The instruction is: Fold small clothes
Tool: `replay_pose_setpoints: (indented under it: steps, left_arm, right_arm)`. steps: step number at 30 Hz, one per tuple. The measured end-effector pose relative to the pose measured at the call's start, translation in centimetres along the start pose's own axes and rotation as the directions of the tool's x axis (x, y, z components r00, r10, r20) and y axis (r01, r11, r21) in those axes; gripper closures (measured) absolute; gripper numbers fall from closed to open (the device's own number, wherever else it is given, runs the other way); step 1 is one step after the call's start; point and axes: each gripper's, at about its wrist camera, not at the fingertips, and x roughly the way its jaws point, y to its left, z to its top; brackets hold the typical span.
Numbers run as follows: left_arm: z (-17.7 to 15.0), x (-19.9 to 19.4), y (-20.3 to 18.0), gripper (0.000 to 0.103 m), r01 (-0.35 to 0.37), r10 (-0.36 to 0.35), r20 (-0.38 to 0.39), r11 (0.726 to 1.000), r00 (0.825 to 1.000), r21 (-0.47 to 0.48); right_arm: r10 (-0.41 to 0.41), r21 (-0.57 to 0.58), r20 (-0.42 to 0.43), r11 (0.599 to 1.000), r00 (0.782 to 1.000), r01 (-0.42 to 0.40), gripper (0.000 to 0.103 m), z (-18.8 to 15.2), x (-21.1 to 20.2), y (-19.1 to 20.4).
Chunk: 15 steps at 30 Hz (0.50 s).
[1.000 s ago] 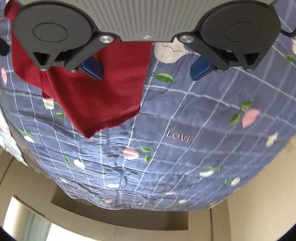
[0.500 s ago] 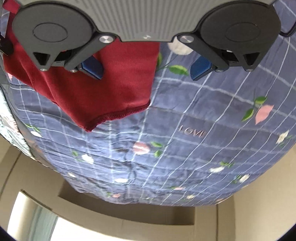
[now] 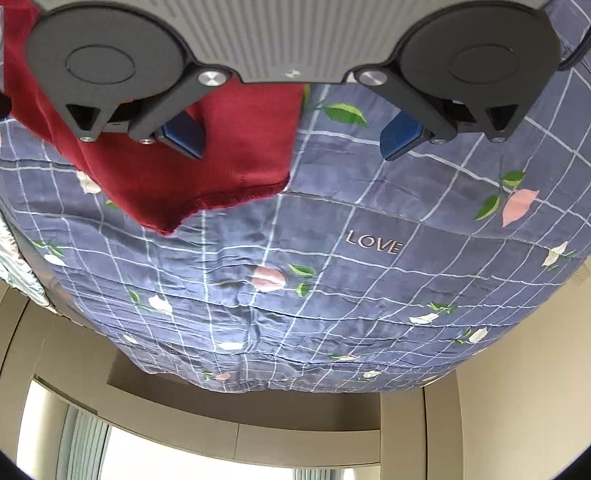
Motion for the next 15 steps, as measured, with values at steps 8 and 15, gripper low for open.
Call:
replay_pose_setpoints:
  steps: [8,15]
  left_arm:
    - [-1.9,1.9,0.4,0.0,-0.033,0.033,-0.006,0.999,0.999,-0.001]
    - [-2.3,2.8,1.6,0.0,0.016,-0.017,-0.015,0.998,1.0,-0.06]
  right_arm:
    - [-0.089,-0.128,-0.107,0.989,0.99,0.075,0.018,-1.8,6.2,1.6]
    - [-0.056,0.03,-0.062,0.998,0.996,0.058,0.01,-3.5,5.0,-1.2]
